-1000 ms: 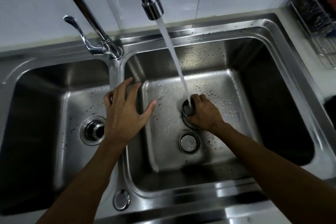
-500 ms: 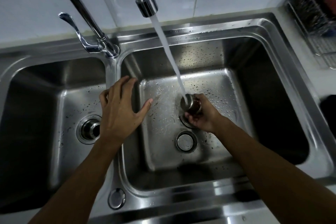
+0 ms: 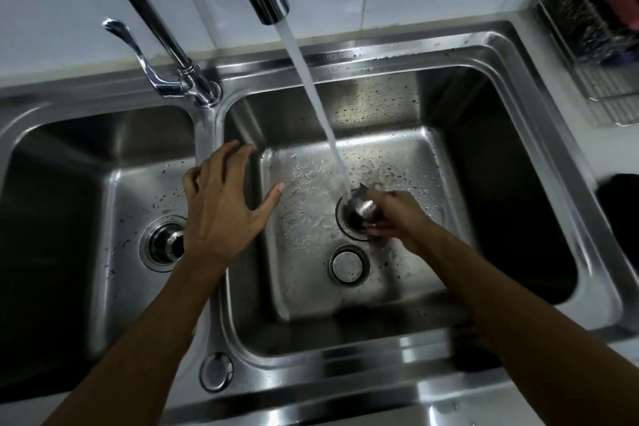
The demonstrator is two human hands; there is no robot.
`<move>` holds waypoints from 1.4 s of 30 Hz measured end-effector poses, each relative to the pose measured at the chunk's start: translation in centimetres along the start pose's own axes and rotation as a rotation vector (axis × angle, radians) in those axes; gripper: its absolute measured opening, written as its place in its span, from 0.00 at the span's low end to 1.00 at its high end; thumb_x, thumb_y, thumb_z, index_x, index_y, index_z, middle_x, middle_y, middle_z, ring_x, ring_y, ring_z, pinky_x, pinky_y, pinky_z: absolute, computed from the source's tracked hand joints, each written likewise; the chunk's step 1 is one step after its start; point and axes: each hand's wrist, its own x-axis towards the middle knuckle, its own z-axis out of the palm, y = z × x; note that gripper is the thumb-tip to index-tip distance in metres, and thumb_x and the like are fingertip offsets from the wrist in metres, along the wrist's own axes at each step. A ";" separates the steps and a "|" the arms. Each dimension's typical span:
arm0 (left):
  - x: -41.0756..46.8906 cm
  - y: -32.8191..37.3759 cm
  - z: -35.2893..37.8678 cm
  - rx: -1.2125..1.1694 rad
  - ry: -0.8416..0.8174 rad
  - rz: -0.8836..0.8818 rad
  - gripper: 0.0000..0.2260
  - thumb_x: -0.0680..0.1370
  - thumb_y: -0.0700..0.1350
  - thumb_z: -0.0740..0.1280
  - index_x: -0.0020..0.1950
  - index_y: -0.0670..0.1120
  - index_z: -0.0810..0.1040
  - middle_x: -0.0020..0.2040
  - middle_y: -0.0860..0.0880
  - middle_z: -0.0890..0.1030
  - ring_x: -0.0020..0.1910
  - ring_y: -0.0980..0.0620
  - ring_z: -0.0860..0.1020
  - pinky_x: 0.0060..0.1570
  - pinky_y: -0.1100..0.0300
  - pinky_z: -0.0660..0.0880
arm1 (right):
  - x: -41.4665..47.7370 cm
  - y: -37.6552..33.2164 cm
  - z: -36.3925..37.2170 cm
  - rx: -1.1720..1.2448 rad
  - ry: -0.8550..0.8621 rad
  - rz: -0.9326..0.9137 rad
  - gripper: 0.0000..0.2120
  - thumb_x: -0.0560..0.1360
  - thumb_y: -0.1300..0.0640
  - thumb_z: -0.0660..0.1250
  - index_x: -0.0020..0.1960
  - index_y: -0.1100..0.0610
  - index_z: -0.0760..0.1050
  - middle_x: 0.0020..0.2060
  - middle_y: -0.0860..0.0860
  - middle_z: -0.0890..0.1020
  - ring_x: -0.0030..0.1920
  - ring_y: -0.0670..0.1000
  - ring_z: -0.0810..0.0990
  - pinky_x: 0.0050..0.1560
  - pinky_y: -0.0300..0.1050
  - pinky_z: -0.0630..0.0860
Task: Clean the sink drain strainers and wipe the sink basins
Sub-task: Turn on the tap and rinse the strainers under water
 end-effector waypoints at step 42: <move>15.6 -8.2 -10.6 0.159 0.157 0.005 0.21 0.86 0.50 0.56 0.68 0.37 0.76 0.66 0.36 0.76 0.64 0.36 0.74 0.62 0.45 0.66 | -6.3 -15.5 24.2 0.624 -0.360 -0.391 0.10 0.77 0.72 0.58 0.48 0.62 0.75 0.53 0.59 0.78 0.57 0.55 0.78 0.68 0.50 0.76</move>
